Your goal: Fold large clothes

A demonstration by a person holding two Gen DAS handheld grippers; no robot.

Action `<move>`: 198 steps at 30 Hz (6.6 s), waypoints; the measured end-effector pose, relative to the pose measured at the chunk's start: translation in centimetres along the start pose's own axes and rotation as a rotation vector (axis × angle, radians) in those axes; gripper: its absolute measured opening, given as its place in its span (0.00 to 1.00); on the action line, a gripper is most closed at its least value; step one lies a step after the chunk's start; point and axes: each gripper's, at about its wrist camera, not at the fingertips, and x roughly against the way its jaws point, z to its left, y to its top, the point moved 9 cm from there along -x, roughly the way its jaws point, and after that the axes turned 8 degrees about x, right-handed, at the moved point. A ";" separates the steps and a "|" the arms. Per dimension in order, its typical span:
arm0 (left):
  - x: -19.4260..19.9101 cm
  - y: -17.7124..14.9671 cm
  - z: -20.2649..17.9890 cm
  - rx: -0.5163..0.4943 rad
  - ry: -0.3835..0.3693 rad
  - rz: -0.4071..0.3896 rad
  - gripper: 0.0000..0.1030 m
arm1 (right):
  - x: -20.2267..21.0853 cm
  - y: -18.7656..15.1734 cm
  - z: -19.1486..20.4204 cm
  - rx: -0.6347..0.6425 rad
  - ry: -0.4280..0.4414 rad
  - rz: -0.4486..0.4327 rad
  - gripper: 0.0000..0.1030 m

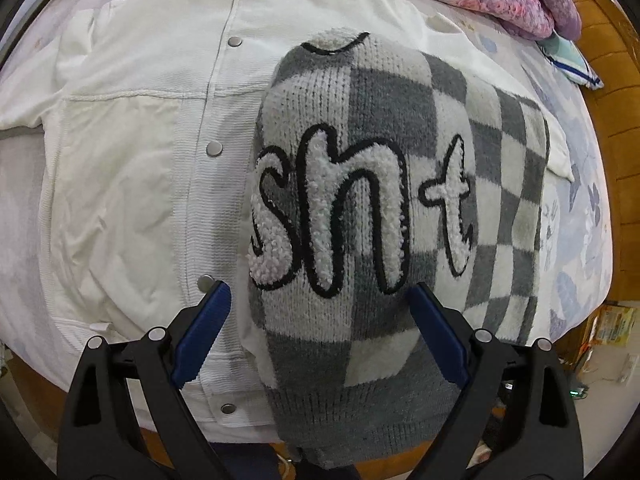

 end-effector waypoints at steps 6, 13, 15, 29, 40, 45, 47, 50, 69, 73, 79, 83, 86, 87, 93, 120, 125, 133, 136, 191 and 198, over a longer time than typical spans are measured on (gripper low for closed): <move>0.4 3.0 -1.1 -0.048 -0.058 -0.030 0.88 | 0.7 0.1 0.8 -0.004 -0.013 0.036 0.41; -1.6 7.5 -2.1 -0.017 -0.101 -0.005 0.94 | -0.7 0.9 0.8 -0.030 -0.014 0.029 0.55; -2.3 8.3 -2.2 -0.019 -0.112 0.011 0.95 | -1.1 1.2 0.5 -0.023 -0.014 0.010 0.57; -2.7 8.3 -0.8 -0.010 -0.216 0.007 0.82 | 0.5 1.7 5.8 0.197 -0.289 0.011 0.40; -1.0 5.9 -3.6 -0.010 -0.251 -0.027 0.66 | 5.4 4.8 9.9 0.439 -0.346 -0.014 0.30; -1.9 3.5 -9.6 0.009 -0.318 -0.039 0.66 | 11.3 10.1 9.0 0.537 -0.378 -0.036 0.30; -2.8 2.8 -13.6 0.000 -0.337 -0.046 0.66 | 13.7 12.3 7.4 0.548 -0.389 -0.037 0.30; -4.6 1.7 -20.5 -0.038 -0.355 -0.038 0.65 | 16.5 15.4 5.2 0.549 -0.421 -0.067 0.30; -12.1 -3.8 -45.4 -0.300 -0.368 0.027 0.68 | 27.5 28.6 -11.7 0.276 -0.530 -0.179 0.44; -10.9 -3.6 -43.9 -0.307 -0.351 0.011 0.73 | 28.1 28.3 -11.0 0.316 -0.627 -0.175 0.53; -6.3 -2.1 -38.0 -0.242 -0.317 -0.041 0.76 | 30.4 27.3 -8.0 0.532 -0.900 -0.146 0.54; -1.4 -1.2 -31.6 -0.192 -0.258 -0.113 0.81 | 29.5 25.3 -2.6 0.689 -0.897 -0.127 0.54; 2.2 -0.8 -26.8 -0.148 -0.223 -0.161 0.86 | 26.5 22.5 2.6 0.785 -0.836 -0.108 0.54; 3.4 -0.7 -25.1 -0.138 -0.209 -0.179 0.87 | 24.9 20.7 5.0 0.807 -0.781 -0.101 0.54; 11.4 0.0 -16.7 -0.125 -0.121 -0.282 0.88 | 18.8 11.4 15.6 0.904 -0.594 -0.079 0.54; 39.9 -8.8 -9.7 -0.179 0.030 -0.652 0.95 | 26.6 -8.7 35.5 1.179 -0.423 -0.244 0.85; 42.9 -12.9 -11.7 -0.164 0.055 -0.732 0.95 | 30.5 -9.5 35.1 1.240 -0.416 -0.273 0.87; 46.5 -19.7 -14.1 -0.128 0.037 -0.762 0.95 | 37.6 -12.1 35.4 1.368 -0.403 -0.352 0.92; 48.6 -21.6 -15.0 -0.126 0.025 -0.796 0.95 | 39.6 -13.0 35.3 1.383 -0.381 -0.365 0.92; 58.5 -22.9 -11.2 -0.193 -0.024 -0.923 0.95 | 41.7 -19.8 42.2 1.414 -0.338 -0.526 0.93; 58.6 -22.6 -11.3 -0.199 -0.030 -0.930 0.95 | 41.7 -19.9 42.3 1.405 -0.340 -0.541 0.93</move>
